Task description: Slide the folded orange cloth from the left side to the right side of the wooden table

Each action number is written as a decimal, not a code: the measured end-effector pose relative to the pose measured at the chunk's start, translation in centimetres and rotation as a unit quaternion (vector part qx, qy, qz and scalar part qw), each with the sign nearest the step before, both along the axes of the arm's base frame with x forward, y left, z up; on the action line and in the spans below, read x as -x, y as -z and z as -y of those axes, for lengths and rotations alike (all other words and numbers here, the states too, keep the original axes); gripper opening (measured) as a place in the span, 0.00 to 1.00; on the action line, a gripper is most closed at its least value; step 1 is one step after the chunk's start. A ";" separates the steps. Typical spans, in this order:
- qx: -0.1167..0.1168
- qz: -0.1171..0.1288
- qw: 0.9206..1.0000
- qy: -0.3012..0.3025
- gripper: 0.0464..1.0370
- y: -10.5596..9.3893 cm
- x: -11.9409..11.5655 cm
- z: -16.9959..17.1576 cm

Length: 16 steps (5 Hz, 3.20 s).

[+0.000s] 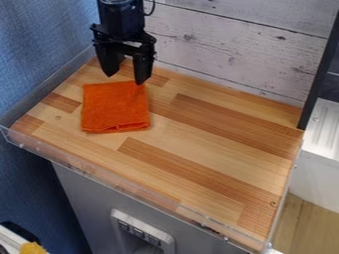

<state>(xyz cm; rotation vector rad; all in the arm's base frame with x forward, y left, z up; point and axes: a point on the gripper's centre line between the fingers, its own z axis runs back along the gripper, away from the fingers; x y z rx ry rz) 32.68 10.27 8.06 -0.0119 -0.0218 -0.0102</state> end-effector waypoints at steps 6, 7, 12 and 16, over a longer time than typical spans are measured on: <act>-0.007 -0.020 1.000 0.000 0.02 4.8 -0.8 -0.5; -0.007 -0.023 1.000 0.004 0.02 6.2 -1.0 -0.6; -0.011 -0.003 1.000 -0.005 0.02 7.0 -4.8 8.5; -0.001 -0.003 1.000 -0.012 0.02 7.3 -4.4 15.4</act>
